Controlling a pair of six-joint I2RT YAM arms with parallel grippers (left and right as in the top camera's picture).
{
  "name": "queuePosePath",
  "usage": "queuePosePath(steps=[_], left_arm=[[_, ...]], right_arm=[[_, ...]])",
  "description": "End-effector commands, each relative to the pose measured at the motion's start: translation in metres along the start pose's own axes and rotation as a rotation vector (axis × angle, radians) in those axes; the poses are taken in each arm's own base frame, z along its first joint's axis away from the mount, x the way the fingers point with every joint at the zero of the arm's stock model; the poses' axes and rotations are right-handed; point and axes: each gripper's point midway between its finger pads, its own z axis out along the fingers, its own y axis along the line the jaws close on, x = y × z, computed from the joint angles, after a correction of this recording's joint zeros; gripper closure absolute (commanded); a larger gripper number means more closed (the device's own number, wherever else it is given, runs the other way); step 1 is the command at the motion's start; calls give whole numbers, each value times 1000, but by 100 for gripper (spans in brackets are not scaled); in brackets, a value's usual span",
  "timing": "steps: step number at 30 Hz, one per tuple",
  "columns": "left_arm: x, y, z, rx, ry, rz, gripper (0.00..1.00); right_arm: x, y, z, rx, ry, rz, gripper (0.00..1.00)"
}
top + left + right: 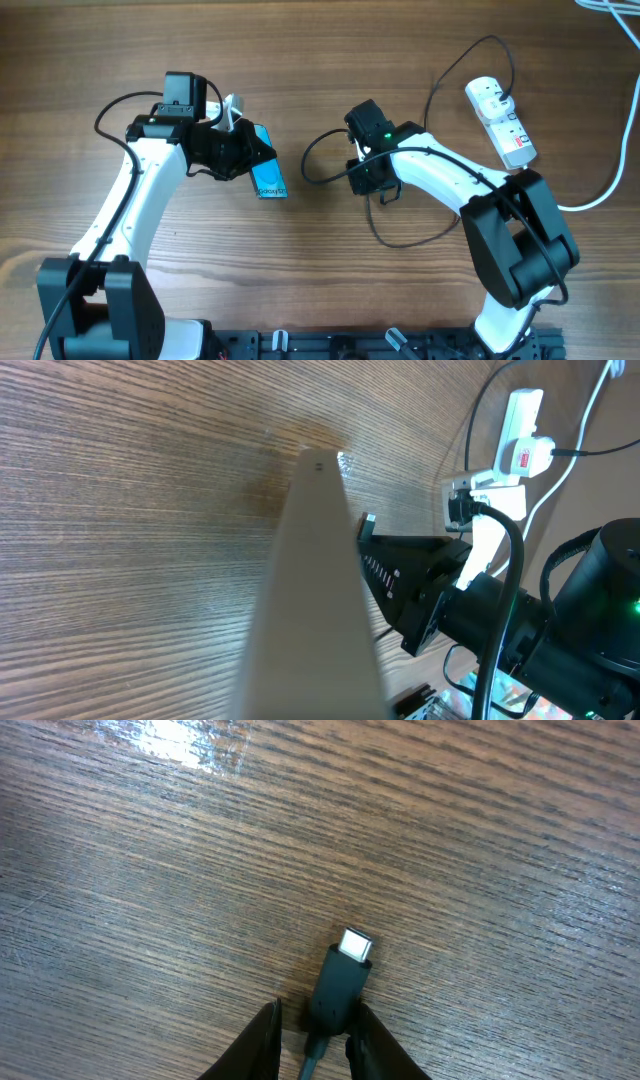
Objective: Plug charger to phone and switch on socket
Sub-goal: 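Move the right gripper down and grasp the black cable's USB-C end, then lift the cable end with the right gripper toward the left-held phone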
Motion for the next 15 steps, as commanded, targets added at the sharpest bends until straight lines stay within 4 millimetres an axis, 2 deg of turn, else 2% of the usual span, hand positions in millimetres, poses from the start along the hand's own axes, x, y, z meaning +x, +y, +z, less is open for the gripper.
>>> queuePosePath(steps=[1,11,12,14,15], left_arm=[[3,-7,-6,26,-9,23,96],[1,-8,-6,29,-15,28,96],[1,-8,-6,29,-15,28,96],[1,-8,-6,29,-14,28,96],[1,-8,-6,29,-15,29,96]], right_arm=[[10,-3,7,3,31,8,75],[7,-1,7,-7,22,5,76],[7,-1,7,-7,22,5,80],[7,0,7,-10,23,6,96],[8,4,7,-35,29,3,96]])
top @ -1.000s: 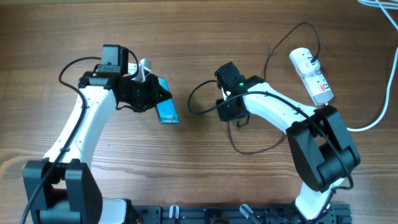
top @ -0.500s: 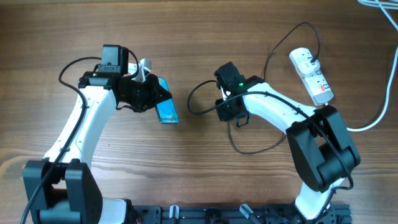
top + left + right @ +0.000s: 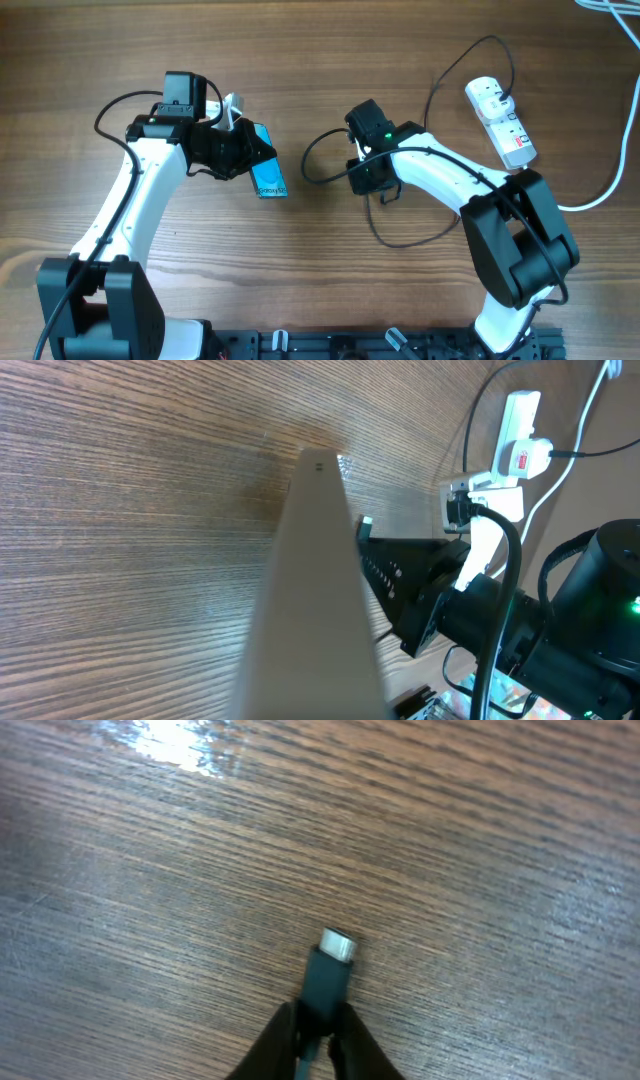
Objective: Plug charger to phone and switch on socket
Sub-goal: 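Lift the cable end with the right gripper toward the left-held phone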
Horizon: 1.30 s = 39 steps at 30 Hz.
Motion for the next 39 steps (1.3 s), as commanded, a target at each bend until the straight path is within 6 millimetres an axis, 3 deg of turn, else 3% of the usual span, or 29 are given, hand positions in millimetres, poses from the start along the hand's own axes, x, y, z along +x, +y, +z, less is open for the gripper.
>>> queuePosePath(steps=[1,3,6,12,18,23,28,32,39], left_arm=[[2,-7,-6,27,-10,40,96],[2,-8,-6,28,-12,56,96],[1,-22,-7,106,-8,83,96],[-4,-61,-19,293,-26,187,96],[-13,-103,-49,435,-114,256,96],[-10,-130,-84,491,-215,330,96],[-6,-139,-105,482,-296,359,96],[-6,-140,-106,483,-297,361,96],[3,-144,-107,523,-254,364,96]], right_arm=[[9,9,6,-65,33,-15,96],[7,28,0,-177,27,-69,96],[4,49,-27,-342,2,-110,96],[-2,43,-89,-493,-91,-146,96],[8,54,-127,-709,-105,-182,96],[17,88,-169,-1033,-130,-263,96],[28,105,-196,-1210,-153,-338,96],[34,119,-220,-1359,-171,-384,96],[44,139,-241,-1493,-175,-462,96]])
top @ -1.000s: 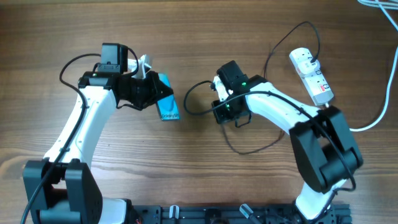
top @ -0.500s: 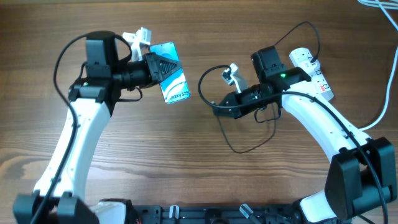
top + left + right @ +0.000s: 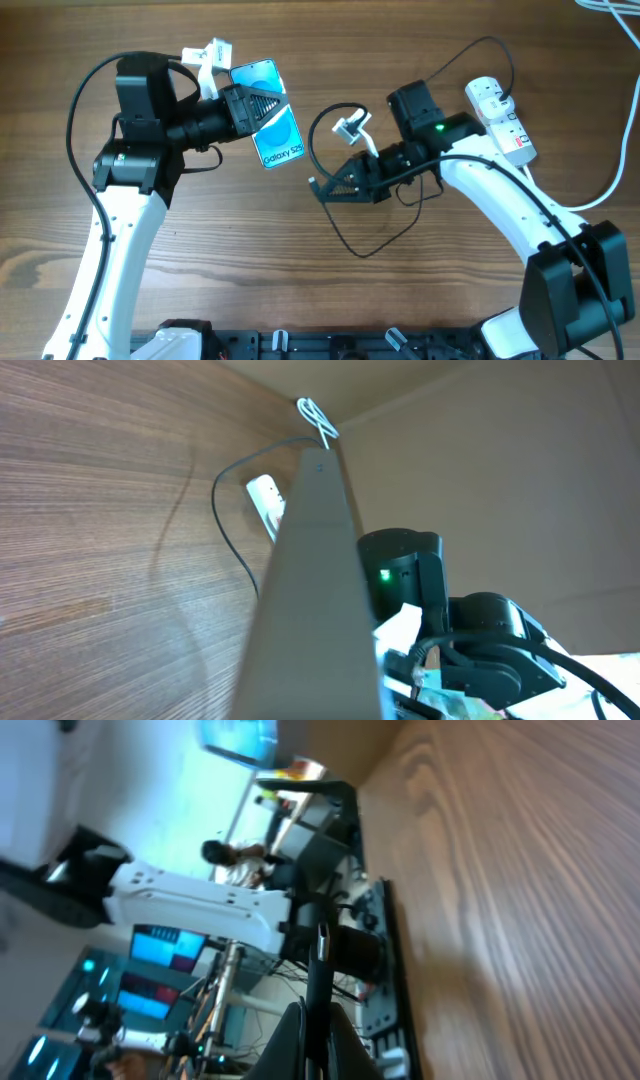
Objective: Plug charger to phone and switch on socket
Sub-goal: 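Lift the cable end with the right gripper toward the left-held phone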
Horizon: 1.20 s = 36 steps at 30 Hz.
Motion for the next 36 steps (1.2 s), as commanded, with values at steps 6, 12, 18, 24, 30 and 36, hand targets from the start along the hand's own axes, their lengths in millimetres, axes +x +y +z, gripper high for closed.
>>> queuePosePath(steps=[6,12,18,24,30,36], left_arm=[[-12,-21,-4,71,-32,-141,96],[-16,-22,-2,71,-48,-164,96],[-16,-26,0,77,-53,-91,96],[-17,-26,0,76,-59,27,96],[-16,-26,0,75,-58,30,96],[-8,-26,4,72,-26,2,96]], right_arm=[[-16,36,1,-205,-31,-70,96],[-27,37,0,-205,-21,-49,96],[-35,38,0,-205,-14,-46,96],[-35,39,1,-206,-12,-44,96],[-37,40,1,-209,-11,-60,96],[-38,40,1,-209,-9,-59,96]])
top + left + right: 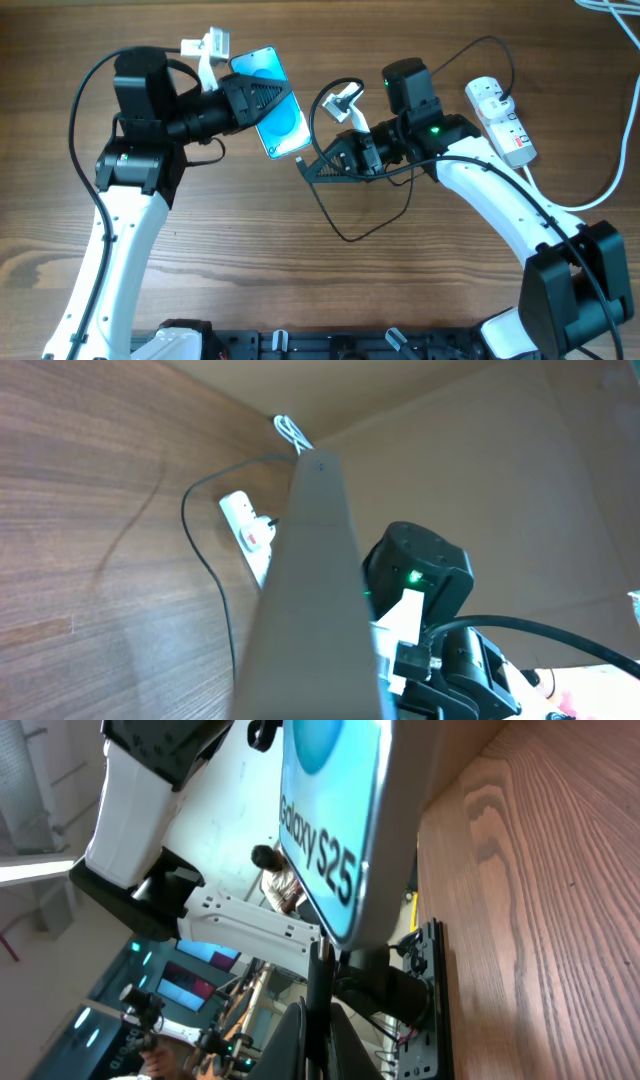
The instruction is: Plug charger to phone and switch on socket
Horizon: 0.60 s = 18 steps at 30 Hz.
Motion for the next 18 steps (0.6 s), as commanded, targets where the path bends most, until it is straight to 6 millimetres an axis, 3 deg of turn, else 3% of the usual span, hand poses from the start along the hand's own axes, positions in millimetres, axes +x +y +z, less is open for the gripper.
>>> queuePosePath(steps=[1,18], left_arm=[[6,-10,2,21,17,36,96],[-1,-9,2,9,-14,10,96]], right_arm=[[1,15,1,-63,20,0,96],[-2,17,3,-65,28,-8,96]])
